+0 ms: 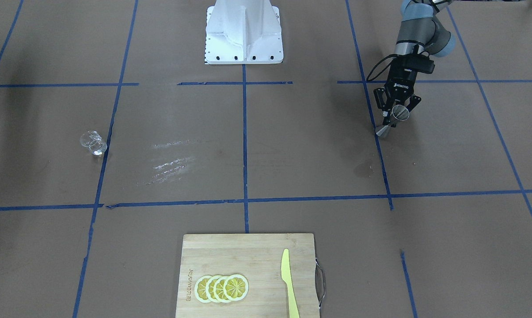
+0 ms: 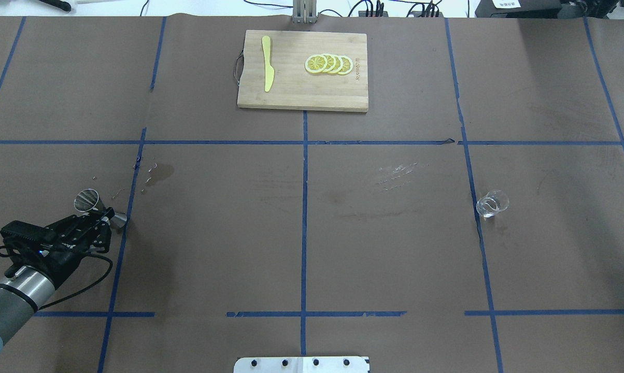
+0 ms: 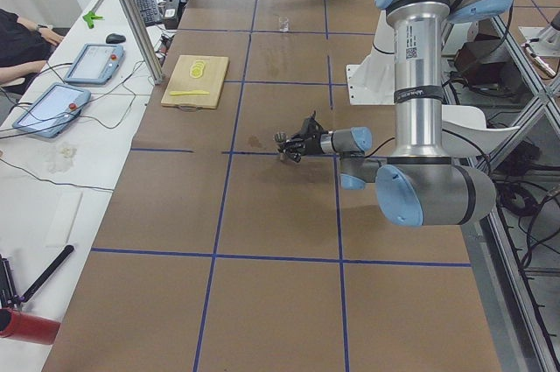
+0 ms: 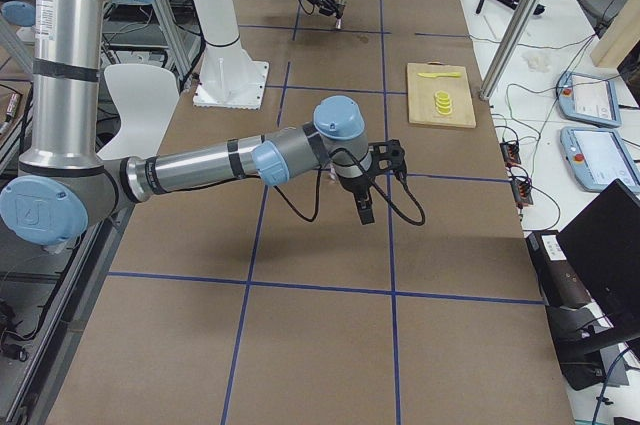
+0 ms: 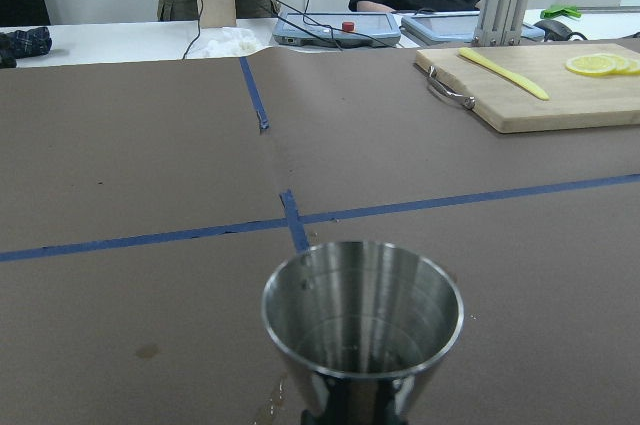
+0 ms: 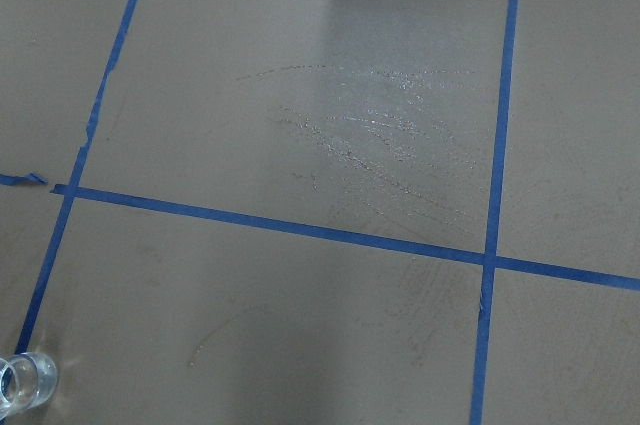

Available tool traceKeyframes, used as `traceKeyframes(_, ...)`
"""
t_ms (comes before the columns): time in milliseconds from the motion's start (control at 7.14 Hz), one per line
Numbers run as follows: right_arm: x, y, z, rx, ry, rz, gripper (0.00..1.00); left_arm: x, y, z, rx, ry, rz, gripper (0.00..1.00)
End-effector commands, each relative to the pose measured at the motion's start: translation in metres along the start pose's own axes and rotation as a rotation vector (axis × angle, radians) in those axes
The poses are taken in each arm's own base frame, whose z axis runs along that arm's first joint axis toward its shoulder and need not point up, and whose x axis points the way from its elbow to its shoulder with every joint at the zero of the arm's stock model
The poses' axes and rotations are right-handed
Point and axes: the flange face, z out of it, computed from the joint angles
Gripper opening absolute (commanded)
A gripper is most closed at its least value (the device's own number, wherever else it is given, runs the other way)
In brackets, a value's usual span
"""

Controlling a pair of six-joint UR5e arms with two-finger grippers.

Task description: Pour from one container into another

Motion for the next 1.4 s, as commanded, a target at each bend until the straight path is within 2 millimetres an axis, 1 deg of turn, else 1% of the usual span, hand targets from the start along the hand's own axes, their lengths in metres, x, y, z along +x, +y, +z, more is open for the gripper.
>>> traceKeyframes(0,0.0,0.0,0.0,0.0,0.0,0.0,1.0,-0.001,-0.009,-0.007,0.049,0.058,0.058,0.0)
traceKeyframes(140,0.0,0.0,0.0,0.0,0.0,0.0,1.0,-0.003,-0.017,-0.014,0.092,0.11,0.022,0.0)
traceKeyframes(280,0.001,0.0,0.0,-0.001,0.001,0.001,1.0,0.001,-0.024,-0.017,0.111,0.131,0.045,0.0)
traceKeyframes(420,0.001,0.0,0.0,-0.001,0.001,0.001,1.0,0.013,-0.034,-0.022,0.134,0.168,0.114,0.0)
traceKeyframes(560,0.001,0.0,0.001,-0.003,0.001,0.004,1.0,0.025,-0.04,-0.025,0.156,0.244,0.128,0.0)
traceKeyframes(700,0.001,0.0,0.001,-0.003,0.001,0.004,1.0,0.023,-0.035,-0.025,0.142,0.277,0.176,0.0)
traceKeyframes(840,0.002,0.001,0.001,-0.003,0.001,0.004,1.0,0.026,-0.037,-0.025,0.15,0.284,0.213,0.0)
traceKeyframes(980,0.002,0.001,0.002,-0.005,0.002,0.006,1.0,0.029,-0.04,-0.025,0.142,0.328,0.302,0.0)
traceKeyframes(1120,0.003,0.001,0.002,-0.005,0.003,0.006,1.0,0.034,-0.059,-0.014,0.191,0.395,0.523,0.0)
traceKeyframes(1260,0.004,0.001,0.003,-0.007,0.004,0.009,1.0,0.054,-0.069,-0.01,0.232,0.471,0.549,0.0)
